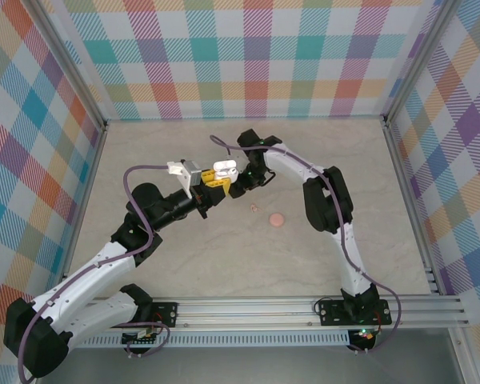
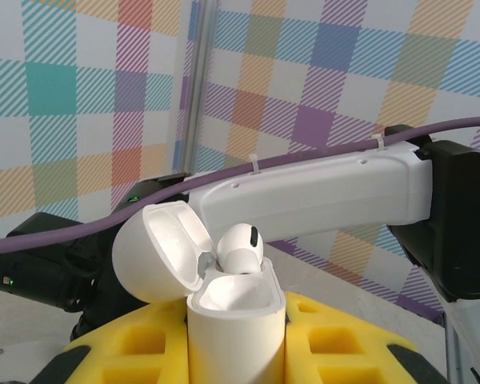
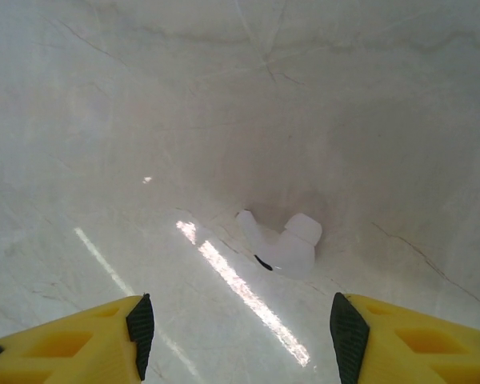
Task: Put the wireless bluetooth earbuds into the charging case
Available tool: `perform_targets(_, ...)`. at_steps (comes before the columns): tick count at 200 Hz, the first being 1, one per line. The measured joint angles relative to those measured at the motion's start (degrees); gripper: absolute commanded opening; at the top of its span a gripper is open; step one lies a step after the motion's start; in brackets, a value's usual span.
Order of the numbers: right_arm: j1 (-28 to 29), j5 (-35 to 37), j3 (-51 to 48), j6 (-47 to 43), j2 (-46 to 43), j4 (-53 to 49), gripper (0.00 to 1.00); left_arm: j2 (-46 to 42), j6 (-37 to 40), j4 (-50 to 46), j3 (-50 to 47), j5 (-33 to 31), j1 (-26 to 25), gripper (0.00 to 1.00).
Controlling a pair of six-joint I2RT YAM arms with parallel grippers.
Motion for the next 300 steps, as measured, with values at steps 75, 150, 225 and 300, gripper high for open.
perform_targets(75, 1.3, 6.4, 4.3, -0.1, 4.0, -1.9, 0.59, 0.0, 0.0, 0.0, 0.0, 0.0, 0.0, 0.02)
perform_targets(150, 1.7, 16.0, 3.9, 4.0, 4.0, -0.6, 0.50, 0.0, 0.0, 0.0, 0.0, 0.0, 0.0, 0.02)
perform_targets(225, -1.1, 20.6, -2.6, 6.4, 0.0, 1.0, 0.52, 0.2, 0.0, 0.0, 0.0, 0.0, 0.0, 0.01)
perform_targets(300, -1.7, 11.1, -3.8, 13.9, -5.1, 2.3, 0.49, 0.3, 0.0, 0.0, 0.0, 0.0, 0.0, 0.02)
